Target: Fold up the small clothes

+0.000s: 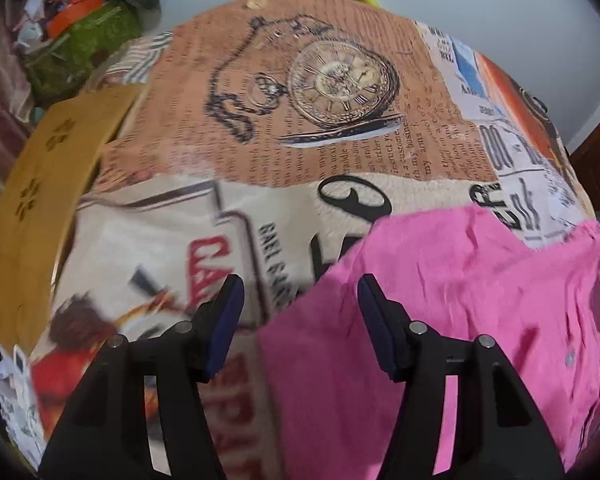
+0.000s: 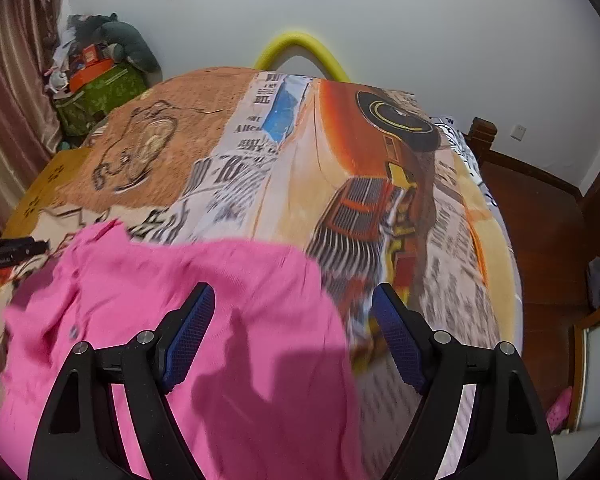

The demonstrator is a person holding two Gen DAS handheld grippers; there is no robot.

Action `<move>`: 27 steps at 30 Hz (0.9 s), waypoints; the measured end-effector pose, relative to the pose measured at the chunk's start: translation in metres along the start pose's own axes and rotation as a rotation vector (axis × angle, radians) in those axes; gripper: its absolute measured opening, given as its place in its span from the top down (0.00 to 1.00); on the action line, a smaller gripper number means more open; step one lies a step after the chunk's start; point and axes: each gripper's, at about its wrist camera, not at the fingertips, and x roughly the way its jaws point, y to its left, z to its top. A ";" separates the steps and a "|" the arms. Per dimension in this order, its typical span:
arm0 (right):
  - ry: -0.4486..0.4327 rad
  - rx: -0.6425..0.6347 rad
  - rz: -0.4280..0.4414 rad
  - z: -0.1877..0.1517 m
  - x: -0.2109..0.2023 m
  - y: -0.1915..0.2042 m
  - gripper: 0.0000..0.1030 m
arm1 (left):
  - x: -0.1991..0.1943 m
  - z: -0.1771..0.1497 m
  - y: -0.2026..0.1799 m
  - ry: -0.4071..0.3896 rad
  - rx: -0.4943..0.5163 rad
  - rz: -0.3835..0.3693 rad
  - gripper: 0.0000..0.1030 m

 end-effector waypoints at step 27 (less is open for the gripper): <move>-0.209 -0.176 -0.038 0.029 -0.012 0.027 0.94 | -0.022 0.003 -0.010 -0.176 0.071 0.108 0.95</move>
